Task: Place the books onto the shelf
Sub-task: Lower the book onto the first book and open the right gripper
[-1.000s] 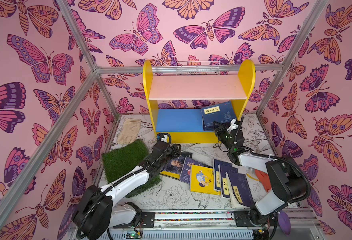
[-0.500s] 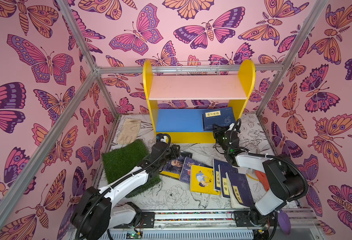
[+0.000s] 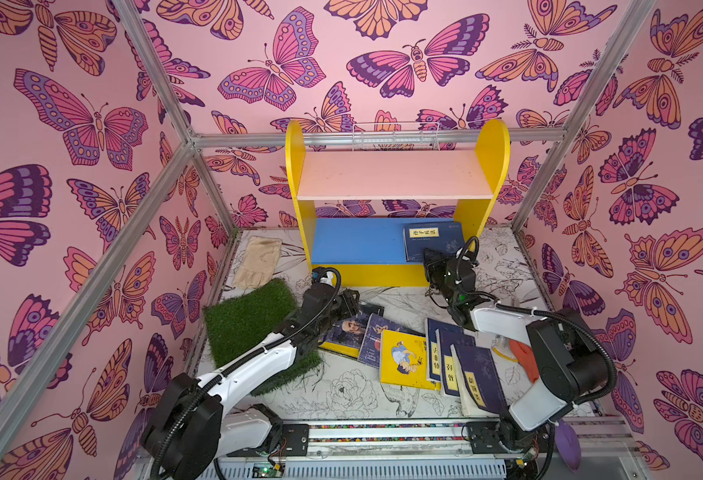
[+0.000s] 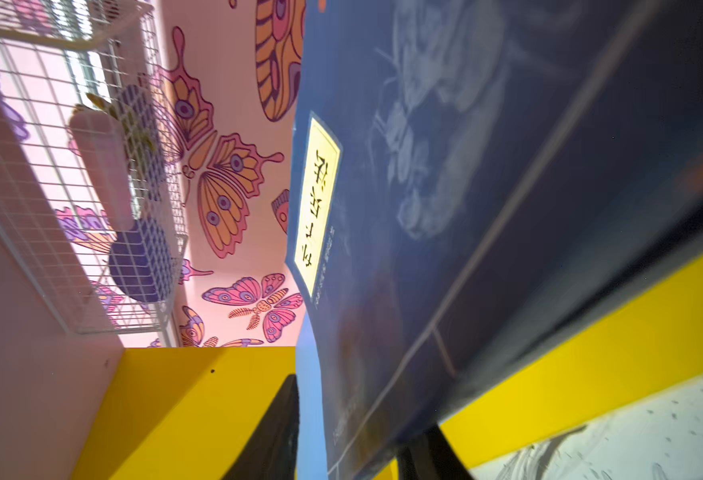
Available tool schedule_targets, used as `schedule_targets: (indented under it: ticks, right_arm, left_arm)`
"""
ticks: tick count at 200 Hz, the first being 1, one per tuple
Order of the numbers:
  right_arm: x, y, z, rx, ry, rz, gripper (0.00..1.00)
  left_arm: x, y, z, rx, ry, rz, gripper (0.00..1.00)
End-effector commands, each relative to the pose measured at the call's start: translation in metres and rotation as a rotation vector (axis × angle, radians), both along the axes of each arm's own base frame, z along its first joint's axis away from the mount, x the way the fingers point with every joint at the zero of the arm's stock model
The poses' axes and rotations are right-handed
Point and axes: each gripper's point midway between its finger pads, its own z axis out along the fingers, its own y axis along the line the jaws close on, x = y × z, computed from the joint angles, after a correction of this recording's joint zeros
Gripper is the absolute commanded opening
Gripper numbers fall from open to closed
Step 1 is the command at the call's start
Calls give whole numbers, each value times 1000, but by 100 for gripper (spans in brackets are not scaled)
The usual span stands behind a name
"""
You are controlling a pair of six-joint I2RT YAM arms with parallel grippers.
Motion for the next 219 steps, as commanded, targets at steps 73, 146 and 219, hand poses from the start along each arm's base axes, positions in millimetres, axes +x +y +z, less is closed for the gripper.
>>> schedule_targets:
  ticks: [73, 146, 219]
  right_arm:
    - [-2, -1, 24, -83, 95, 87, 42]
    - [1, -5, -5, -64, 177, 135, 45]
    - [0, 15, -15, -39, 192, 247, 45]
  left_arm:
    - [5, -4, 7, -18, 11, -5, 68]
    - [6, -4, 4, -33, 29, 8, 68]
    - [6, -5, 6, -44, 29, 16, 67]
